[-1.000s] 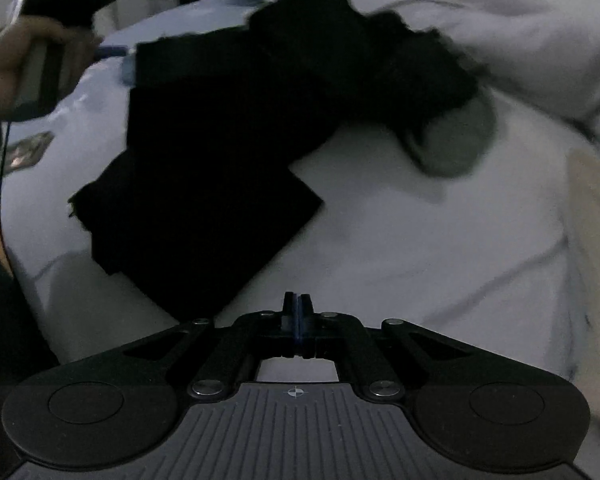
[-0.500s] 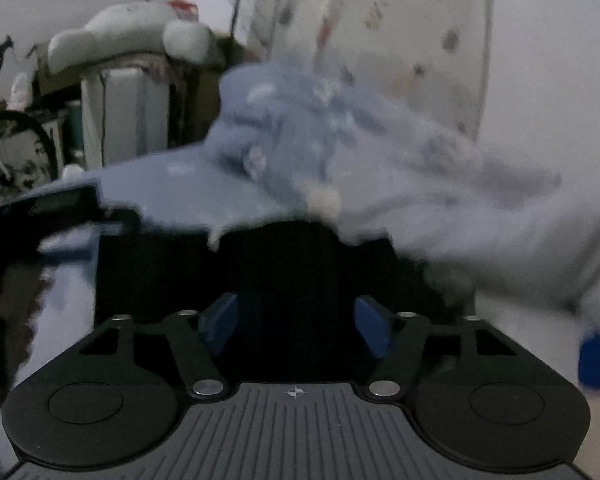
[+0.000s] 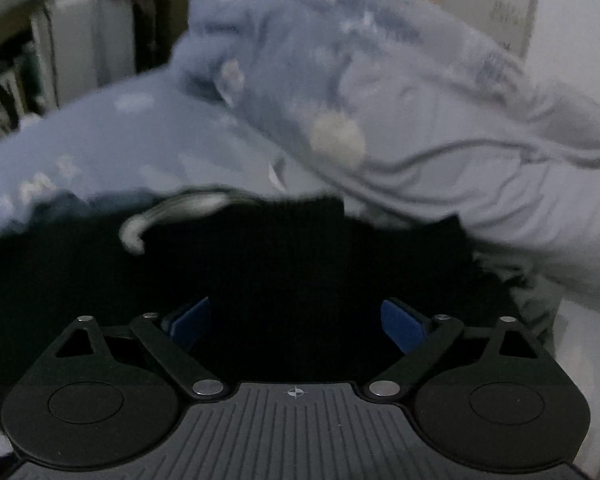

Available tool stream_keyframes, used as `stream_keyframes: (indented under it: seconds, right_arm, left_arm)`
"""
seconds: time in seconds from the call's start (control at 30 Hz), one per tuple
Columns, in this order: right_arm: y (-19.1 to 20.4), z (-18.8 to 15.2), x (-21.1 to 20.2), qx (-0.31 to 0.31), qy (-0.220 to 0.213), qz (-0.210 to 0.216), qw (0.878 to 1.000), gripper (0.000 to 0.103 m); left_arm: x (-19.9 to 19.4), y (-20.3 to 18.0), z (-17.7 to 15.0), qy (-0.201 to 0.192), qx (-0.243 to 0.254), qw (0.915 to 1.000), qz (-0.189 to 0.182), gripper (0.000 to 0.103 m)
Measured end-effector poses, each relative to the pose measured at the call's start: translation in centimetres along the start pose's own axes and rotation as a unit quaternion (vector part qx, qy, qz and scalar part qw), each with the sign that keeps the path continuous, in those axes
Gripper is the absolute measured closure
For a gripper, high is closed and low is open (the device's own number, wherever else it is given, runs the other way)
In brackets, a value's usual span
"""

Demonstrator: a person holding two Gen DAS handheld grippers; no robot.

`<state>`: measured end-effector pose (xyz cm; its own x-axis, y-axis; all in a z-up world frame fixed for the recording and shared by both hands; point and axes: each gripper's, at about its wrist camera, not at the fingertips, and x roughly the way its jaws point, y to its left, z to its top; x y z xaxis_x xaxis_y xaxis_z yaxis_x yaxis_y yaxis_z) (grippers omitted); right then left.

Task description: Fold clothes

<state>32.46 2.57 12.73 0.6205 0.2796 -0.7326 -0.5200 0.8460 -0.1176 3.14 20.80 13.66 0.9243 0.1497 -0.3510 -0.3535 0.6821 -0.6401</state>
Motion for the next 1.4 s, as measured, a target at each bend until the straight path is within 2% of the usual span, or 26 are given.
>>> stream_keyframes:
  seconds: [0.03,0.07,0.1,0.13,0.17,0.2,0.33,0.47,0.57,0.63,0.73,0.8,0.9,0.93,0.97,1.0,1.07,1.23,1.33,1.4]
  right_arm:
    - [0.0,-0.3,0.4,0.004,-0.002,0.001,1.000,0.012]
    - [0.3,-0.8,0.5,0.006,-0.004,-0.001,1.000,0.023]
    - [0.3,-1.2,0.4,0.009,-0.009,-0.001,1.000,0.044]
    - [0.2,-1.4,0.0,0.015,-0.016,0.001,1.000,0.053]
    - [0.1,-1.7,-0.7,0.017,-0.027,0.002,0.999,0.070]
    - [0.0,-2.1,-1.5,0.013,-0.041,0.003,0.999,0.083]
    - [-1.6,-4.9,-6.9,0.033,-0.099,0.015,0.994,0.089]
    - [-3.8,-10.4,-15.2,0.078,-0.144,0.016,0.986,0.091]
    - [-5.9,-16.0,-21.6,0.126,-0.164,-0.004,0.978,0.091]
    - [-7.2,-20.6,-25.1,0.162,-0.160,-0.027,0.973,0.091]
    - [-9.4,-27.9,-27.7,0.234,-0.105,-0.075,0.964,0.083]
    - [-9.8,-32.1,-28.7,0.264,-0.063,-0.110,0.956,0.069]
    - [-9.0,-35.8,-30.8,0.283,-0.046,-0.166,0.943,0.063]
    - [-8.8,-36.5,-31.4,0.289,-0.038,-0.180,0.940,0.062]
    - [-8.6,-37.0,-31.9,0.292,-0.038,-0.189,0.937,0.053]
    - [-8.3,-37.5,-32.6,0.292,-0.048,-0.192,0.936,0.038]
    - [-7.8,-37.9,-33.4,0.286,-0.058,-0.188,0.938,0.026]
    - [-7.9,-37.5,-33.9,0.229,-0.077,-0.177,0.954,0.021]
    - [-8.0,-36.1,-32.3,0.142,-0.072,-0.205,0.966,0.020]
    - [-8.5,-35.0,-30.9,0.100,-0.068,-0.207,0.971,0.020]
  left_arm:
    - [0.2,-0.1,-0.1,0.004,0.003,1.0000,-0.003,0.000]
    - [0.3,-0.2,-0.2,0.008,0.006,0.9999,-0.006,0.000]
    - [0.5,-0.3,-0.3,0.012,0.009,0.9998,-0.010,0.000]
    - [0.7,-0.5,-0.4,0.016,0.011,0.9997,-0.013,0.000]
    - [0.9,-0.6,-0.5,0.020,0.014,0.9996,-0.016,0.000]
    - [1.0,-0.7,-0.7,0.024,0.017,0.9994,-0.019,0.000]
    - [1.7,-1.2,-1.1,0.040,0.029,0.9983,-0.032,0.000]
    - [2.0,-1.7,-1.8,0.059,0.047,0.9957,-0.054,0.000]
    - [1.1,-2.4,-3.4,0.082,0.078,0.9891,-0.094,0.000]
    - [1.2,-3.2,-4.6,0.102,0.089,0.9840,-0.116,0.000]
    - [1.2,-4.7,-6.9,0.136,0.121,0.9734,-0.139,0.000]
    - [1.0,-5.9,-8.6,0.152,0.152,0.9647,-0.152,0.000]
    - [0.7,-6.8,-10.1,0.161,0.176,0.9573,-0.163,0.000]
    - [0.6,-7.0,-10.6,0.164,0.183,0.9549,-0.166,0.000]
    - [0.5,-7.3,-11.1,0.167,0.190,0.9525,-0.169,0.000]
    - [0.4,-7.6,-11.6,0.170,0.197,0.9499,-0.173,0.000]
    - [0.2,-8.1,-12.6,0.175,0.212,0.9446,-0.179,0.000]
    - [-0.3,-9.4,-15.1,0.189,0.247,0.9301,-0.195,0.000]
    - [-0.6,-10.2,-16.6,0.197,0.268,0.9205,-0.205,0.000]
    - [-0.7,-10.5,-17.4,0.201,0.278,0.9160,-0.208,0.000]
